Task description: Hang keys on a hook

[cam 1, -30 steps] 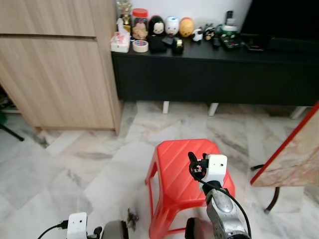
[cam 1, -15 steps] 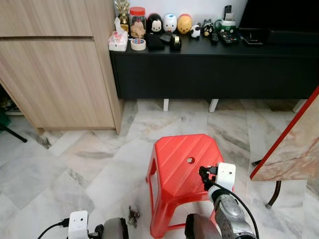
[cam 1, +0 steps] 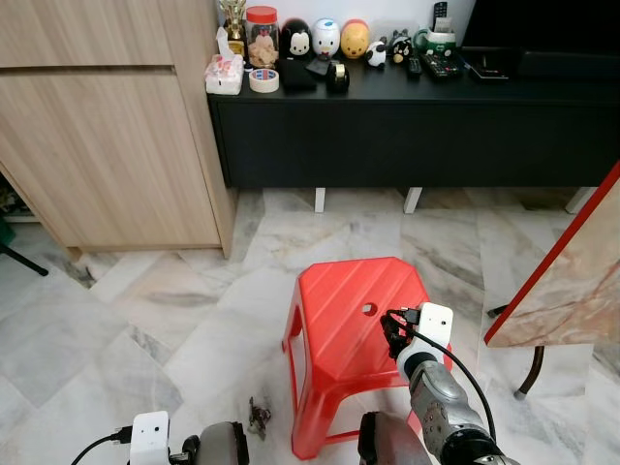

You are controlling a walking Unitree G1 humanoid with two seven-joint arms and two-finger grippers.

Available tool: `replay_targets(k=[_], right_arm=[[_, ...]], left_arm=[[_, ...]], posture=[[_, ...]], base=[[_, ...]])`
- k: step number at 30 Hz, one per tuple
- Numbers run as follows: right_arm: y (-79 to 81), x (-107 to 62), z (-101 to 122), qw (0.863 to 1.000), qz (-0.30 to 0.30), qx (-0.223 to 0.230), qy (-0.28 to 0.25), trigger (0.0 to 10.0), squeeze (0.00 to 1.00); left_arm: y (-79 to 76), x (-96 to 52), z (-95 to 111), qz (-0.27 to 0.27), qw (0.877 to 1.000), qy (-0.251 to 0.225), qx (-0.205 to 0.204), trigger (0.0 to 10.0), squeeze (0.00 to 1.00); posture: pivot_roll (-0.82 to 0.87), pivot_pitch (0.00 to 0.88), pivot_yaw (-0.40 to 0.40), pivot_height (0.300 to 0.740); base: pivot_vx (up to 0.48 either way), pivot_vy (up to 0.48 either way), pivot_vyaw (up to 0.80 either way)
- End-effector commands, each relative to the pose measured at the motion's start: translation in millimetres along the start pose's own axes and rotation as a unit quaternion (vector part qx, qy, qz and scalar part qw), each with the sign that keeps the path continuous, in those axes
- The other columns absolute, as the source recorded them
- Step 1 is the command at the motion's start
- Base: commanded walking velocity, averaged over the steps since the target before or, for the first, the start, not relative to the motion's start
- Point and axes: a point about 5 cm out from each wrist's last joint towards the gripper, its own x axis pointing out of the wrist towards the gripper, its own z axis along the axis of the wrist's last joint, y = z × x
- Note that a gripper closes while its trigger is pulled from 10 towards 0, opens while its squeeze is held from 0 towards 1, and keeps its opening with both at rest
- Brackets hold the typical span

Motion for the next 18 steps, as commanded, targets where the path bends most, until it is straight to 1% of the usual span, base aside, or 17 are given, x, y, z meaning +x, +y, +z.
replay_targets(k=[1, 6, 12, 14, 16, 18], right_arm=[[-2.1, -0.3, -3, 1.000, -0.002, 0.009, 0.008, 10.0, 0.00], [-6.8, -3.5, -10, 1.000, -0.007, 0.007, 0.017, 10.0, 0.00], [-9.2, -5.1, -15, 1.000, -0.003, 0.003, 0.027, 10.0, 0.00], [-9.0, -5.3, -17, 0.999, 0.000, -0.002, 0.036, 10.0, 0.00], [-7.3, -5.8, -20, 0.999, 0.012, -0.016, 0.044, 10.0, 0.00], [-6.7, -5.8, -20, 0.999, 0.015, -0.017, 0.045, 10.0, 0.00]], left_arm=[[-3.5, -7.5, -24, -0.011, 0.999, 0.046, 0.004, 10.0, 0.00], [-2.3, -10.1, -29, -0.016, 0.998, 0.053, 0.018, 10.0, 0.00], [-4.6, -10.7, -30, -0.019, 0.998, 0.054, 0.020, 10.0, 0.00], [-5.4, -10.7, -30, -0.020, 0.998, 0.053, 0.020, 10.0, 0.00], [-6.9, -10.6, -31, -0.022, 0.998, 0.053, 0.021, 10.0, 0.00], [-7.2, -10.6, -31, -0.023, 0.998, 0.053, 0.021, 10.0, 0.00]], posture=[[0.04, 0.134, -0.081, 0.586], [0.03, 0.146, -0.083, 0.586], [0.02, 0.151, -0.086, 0.586], [0.02, 0.153, -0.086, 0.586], [0.02, 0.155, -0.088, 0.586], [0.02, 0.156, -0.088, 0.586]], base=[[0.000, 0.000, 0.00], [0.000, 0.000, 0.00], [0.000, 0.000, 0.00], [0.000, 0.000, 0.00], [0.000, 0.000, 0.00], [0.000, 0.000, 0.00]])
